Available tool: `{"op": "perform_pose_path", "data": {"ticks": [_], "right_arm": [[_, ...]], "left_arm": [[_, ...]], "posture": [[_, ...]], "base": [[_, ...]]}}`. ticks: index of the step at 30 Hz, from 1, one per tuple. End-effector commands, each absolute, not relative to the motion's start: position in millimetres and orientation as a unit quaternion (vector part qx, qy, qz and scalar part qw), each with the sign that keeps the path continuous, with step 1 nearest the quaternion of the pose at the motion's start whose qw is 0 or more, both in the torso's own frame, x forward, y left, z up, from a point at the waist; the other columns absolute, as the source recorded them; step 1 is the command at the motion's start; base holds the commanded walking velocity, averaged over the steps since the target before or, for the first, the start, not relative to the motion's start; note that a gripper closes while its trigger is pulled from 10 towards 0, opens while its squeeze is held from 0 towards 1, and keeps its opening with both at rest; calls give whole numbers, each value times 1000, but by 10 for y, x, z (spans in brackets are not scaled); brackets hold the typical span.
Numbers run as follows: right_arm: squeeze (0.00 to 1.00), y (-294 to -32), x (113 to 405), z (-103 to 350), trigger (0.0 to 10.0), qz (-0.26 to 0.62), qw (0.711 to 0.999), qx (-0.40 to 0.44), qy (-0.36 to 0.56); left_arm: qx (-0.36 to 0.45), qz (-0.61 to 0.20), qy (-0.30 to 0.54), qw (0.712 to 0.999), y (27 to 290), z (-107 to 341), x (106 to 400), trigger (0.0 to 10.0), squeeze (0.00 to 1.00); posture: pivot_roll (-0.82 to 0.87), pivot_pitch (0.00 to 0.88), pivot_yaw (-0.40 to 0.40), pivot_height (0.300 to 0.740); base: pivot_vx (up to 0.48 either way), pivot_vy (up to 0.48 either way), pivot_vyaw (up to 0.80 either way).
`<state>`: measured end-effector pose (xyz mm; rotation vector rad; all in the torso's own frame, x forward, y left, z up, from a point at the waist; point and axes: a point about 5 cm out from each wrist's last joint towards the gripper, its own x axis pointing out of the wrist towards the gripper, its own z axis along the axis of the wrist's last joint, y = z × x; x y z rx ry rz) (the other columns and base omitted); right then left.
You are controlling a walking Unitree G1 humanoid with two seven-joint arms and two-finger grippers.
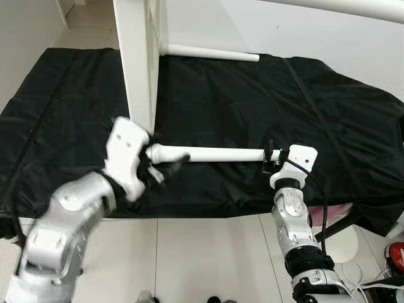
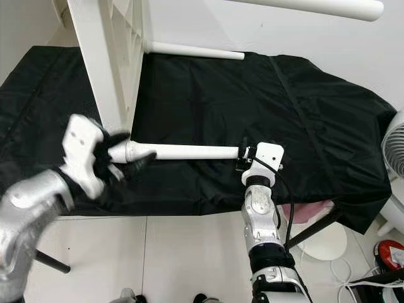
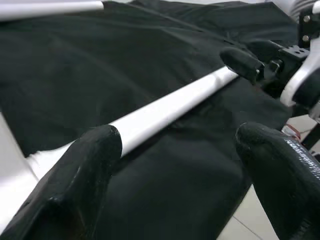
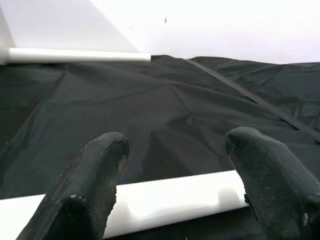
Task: Building children table
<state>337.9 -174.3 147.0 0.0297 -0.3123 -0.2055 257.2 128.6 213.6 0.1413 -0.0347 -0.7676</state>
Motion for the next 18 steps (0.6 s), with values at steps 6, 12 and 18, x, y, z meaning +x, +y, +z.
{"op": "perform_pose_path", "data": {"ticks": [6,12,18], "right_arm": [[0,-1813,3326,1376,10000,-106,986,-4,-129],[94,-1797,3274,1382,10000,-82,989,-10,-126],[1000,-1808,3147,1443,10000,-57,987,-20,-148]], "left_arm": [[83,-344,-9,935,1267,1993,2641,10000,0],[65,-254,-27,965,1300,1933,2803,10000,0],[43,-217,-49,974,1296,1846,2824,10000,0]], "posture": [[159,108,-58,740],[153,83,-65,740],[147,68,-72,740]], "base": [[0,0,0],[0,0,0],[0,0,0]]}}
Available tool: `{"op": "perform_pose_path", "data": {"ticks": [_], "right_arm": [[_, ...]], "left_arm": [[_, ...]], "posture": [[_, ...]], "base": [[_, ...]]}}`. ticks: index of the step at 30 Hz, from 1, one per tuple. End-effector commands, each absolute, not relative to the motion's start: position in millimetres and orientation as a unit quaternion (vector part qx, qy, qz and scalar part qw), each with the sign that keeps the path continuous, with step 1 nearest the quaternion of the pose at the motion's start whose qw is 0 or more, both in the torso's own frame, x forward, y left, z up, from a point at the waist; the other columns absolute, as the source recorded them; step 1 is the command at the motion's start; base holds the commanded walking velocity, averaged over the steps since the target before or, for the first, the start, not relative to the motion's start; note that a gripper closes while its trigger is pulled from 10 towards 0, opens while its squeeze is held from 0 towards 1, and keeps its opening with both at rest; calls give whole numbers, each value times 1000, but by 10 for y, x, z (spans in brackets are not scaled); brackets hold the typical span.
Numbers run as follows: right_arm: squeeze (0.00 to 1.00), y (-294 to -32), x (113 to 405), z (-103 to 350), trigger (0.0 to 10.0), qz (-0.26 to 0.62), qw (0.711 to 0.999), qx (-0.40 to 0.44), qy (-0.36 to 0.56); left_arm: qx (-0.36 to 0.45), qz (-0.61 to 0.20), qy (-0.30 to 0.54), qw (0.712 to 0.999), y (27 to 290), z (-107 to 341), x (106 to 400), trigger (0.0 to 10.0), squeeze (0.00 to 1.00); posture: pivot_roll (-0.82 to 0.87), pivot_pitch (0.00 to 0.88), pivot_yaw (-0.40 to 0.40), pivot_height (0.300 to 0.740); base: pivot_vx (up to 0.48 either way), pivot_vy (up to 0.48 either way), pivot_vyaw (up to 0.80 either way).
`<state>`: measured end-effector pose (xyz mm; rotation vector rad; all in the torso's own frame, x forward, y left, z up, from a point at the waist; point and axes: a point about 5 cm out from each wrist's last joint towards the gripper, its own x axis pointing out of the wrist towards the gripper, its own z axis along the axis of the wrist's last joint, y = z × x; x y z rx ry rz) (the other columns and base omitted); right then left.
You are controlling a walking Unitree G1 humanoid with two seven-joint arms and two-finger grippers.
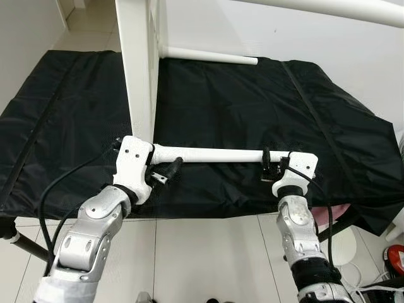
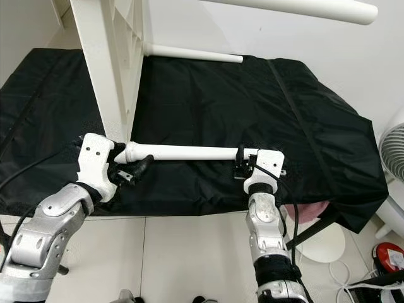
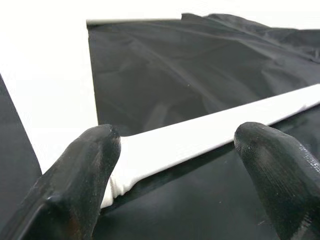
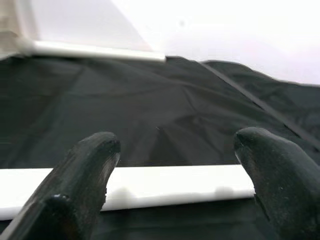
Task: Building children table
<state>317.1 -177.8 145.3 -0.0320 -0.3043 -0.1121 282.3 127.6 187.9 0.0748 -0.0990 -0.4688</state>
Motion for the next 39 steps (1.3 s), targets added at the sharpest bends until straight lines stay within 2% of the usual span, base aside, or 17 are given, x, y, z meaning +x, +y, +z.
{"op": "perform_pose_path", "data": {"ticks": [1,8,9,10,17,21,39], "right_arm": [[1000,-1814,3109,1437,10000,-53,987,-27,-150],[1000,-1799,2973,1356,10000,-39,989,-44,-137],[282,-1781,2948,1351,10000,-36,989,-45,-137],[0,-1766,2930,1346,10000,-34,989,-46,-138],[0,-1722,2882,1328,10000,-17,988,-56,-142],[0,-1719,2856,1299,10000,-4,988,-67,-140],[0,-1745,2915,1411,10000,-2,985,-85,-153]], "left_arm": [[35,-212,-49,975,1279,1814,2817,10000,0],[25,-210,-62,975,1192,1725,2771,10000,0],[26,-214,-57,975,1175,1680,2752,10000,0],[30,-216,-56,974,1167,1642,2733,10000,0],[22,-210,-53,976,1169,1480,2697,10000,0],[48,-212,-45,975,1167,1356,2704,10000,0],[54,-237,-39,969,1015,1257,2773,10000,0]], "posture": [[146,61,-76,740],[143,49,-78,740],[142,48,-79,740],[138,42,-77,740],[140,29,-80,740],[137,30,-84,740],[118,73,-88,740]], "base": [[0,0,0],[0,0,0],[0,0,0],[0,0,0],[0,0,0],[0,0,0],[0,0,0]]}}
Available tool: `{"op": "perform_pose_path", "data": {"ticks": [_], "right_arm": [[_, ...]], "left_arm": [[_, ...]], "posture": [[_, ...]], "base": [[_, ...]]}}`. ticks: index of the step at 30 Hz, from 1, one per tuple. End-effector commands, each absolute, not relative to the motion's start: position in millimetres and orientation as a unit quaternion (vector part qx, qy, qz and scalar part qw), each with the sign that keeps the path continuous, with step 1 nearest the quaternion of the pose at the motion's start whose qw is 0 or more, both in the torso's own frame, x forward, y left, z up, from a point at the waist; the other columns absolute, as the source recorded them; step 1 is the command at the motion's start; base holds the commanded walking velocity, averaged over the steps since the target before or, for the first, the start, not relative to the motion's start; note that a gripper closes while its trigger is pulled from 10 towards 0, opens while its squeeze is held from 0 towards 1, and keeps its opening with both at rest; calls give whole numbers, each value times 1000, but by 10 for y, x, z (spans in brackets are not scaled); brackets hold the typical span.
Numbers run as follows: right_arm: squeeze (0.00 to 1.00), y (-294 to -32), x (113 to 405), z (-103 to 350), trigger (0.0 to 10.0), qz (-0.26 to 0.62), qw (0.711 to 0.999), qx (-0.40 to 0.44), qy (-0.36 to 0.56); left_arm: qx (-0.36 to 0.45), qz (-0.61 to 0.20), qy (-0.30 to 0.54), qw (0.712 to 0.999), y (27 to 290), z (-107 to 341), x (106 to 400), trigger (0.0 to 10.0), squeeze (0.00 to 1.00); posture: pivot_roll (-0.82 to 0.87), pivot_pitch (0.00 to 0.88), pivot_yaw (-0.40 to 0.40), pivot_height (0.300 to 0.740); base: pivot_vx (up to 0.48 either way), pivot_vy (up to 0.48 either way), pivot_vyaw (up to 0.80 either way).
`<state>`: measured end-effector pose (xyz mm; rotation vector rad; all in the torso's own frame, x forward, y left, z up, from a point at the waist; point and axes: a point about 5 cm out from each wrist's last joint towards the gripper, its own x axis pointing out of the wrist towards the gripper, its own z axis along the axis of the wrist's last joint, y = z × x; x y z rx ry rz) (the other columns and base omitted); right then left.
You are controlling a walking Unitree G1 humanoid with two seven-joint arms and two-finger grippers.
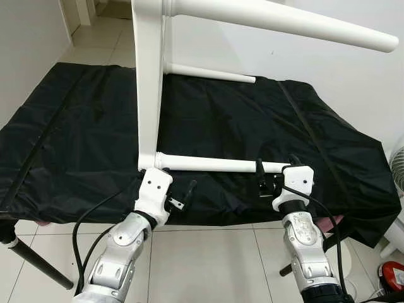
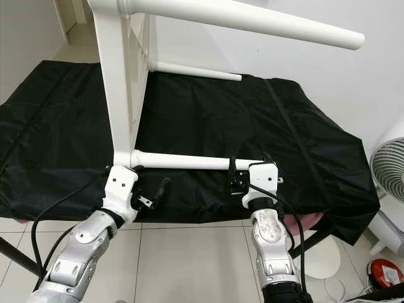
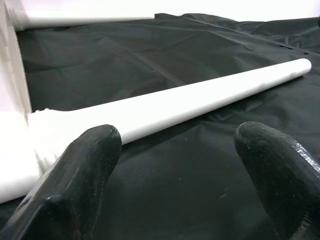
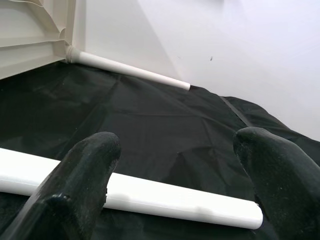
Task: Building children table
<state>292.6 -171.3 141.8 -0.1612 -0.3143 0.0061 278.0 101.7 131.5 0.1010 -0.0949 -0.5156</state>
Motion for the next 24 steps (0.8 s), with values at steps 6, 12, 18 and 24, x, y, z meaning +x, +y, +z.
{"op": "perform_pose_path", "data": {"ticks": [6,12,18,24], "right_arm": [[0,-1740,2924,1412,10000,-5,984,-85,-154],[0,-1723,2930,1410,10000,-3,984,-85,-153],[0,-1725,2934,1409,10000,-3,985,-86,-153],[0,-1716,2943,1414,10000,-2,984,-85,-153]], "left_arm": [[54,-226,-47,972,1064,1264,2786,10000,0],[58,-222,-49,972,1084,1263,2798,10000,0],[57,-219,-49,973,1088,1262,2802,10000,0],[59,-217,-50,973,1093,1259,2810,10000,0]], "posture": [[125,86,-85,740],[128,96,-88,740],[128,96,-88,740],[128,95,-89,740]], "base": [[0,-46,0],[0,-321,0],[0,-446,0],[0,-296,0]]}}
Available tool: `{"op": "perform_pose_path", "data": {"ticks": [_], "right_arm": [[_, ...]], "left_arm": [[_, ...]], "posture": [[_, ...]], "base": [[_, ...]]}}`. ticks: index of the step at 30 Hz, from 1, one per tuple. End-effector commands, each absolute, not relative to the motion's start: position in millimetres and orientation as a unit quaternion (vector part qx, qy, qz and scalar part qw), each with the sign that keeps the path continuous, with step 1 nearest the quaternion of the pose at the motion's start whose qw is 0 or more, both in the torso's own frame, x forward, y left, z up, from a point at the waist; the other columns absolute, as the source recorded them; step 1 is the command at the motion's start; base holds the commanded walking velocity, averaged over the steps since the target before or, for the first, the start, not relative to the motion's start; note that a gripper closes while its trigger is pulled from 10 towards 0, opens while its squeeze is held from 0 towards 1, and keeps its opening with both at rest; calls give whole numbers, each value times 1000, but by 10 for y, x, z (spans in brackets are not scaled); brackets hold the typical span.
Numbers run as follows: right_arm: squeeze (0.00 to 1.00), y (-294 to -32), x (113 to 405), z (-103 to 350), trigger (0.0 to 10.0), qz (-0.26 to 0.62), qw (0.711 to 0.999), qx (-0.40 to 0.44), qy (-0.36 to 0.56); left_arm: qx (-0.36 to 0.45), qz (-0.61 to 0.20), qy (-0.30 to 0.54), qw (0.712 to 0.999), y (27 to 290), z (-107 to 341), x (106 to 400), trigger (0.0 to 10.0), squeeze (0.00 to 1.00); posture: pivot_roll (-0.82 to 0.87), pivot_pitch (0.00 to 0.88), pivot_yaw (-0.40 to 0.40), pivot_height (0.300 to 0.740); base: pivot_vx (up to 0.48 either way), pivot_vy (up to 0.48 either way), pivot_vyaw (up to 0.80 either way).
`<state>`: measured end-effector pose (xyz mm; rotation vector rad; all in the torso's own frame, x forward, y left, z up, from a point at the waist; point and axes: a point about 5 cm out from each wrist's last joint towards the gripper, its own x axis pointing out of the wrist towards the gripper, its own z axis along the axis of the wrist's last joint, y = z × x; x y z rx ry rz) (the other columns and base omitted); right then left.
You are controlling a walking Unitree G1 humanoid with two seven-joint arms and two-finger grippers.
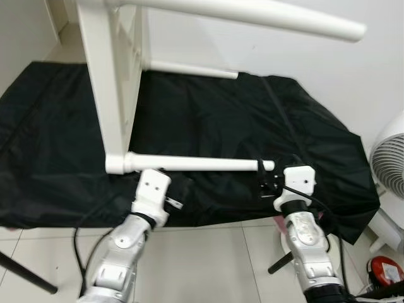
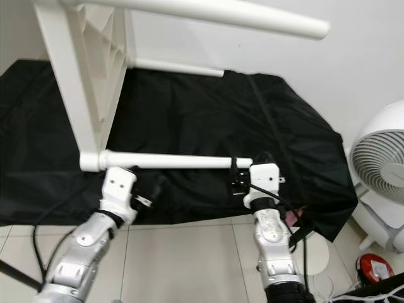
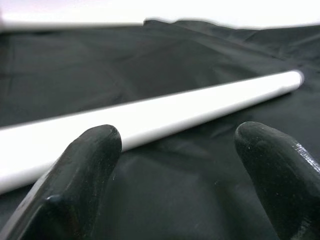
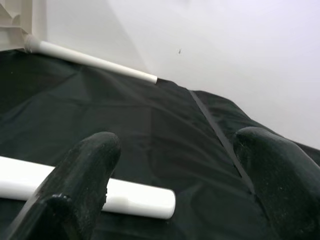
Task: Building children table
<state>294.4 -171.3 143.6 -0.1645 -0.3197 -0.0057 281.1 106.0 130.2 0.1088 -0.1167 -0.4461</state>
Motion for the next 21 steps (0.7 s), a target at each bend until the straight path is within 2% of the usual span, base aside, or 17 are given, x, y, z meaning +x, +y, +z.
{"op": "perform_pose_path", "data": {"ticks": [1,13,21], "right_arm": [[0,-1712,2945,1414,10000,-2,984,-85,-153],[0,-1687,2969,1416,10000,11,984,-98,-150],[0,-1677,2982,1419,10000,15,984,-101,-149]], "left_arm": [[60,-215,-48,974,1094,1256,2818,10000,0],[47,-194,-58,978,1084,1297,2847,10000,0],[46,-188,-61,979,1075,1298,2861,10000,0]], "posture": [[128,95,-89,740],[126,88,-91,740],[123,77,-94,740]], "base": [[0,0,0],[0,0,0],[0,0,791]]}}
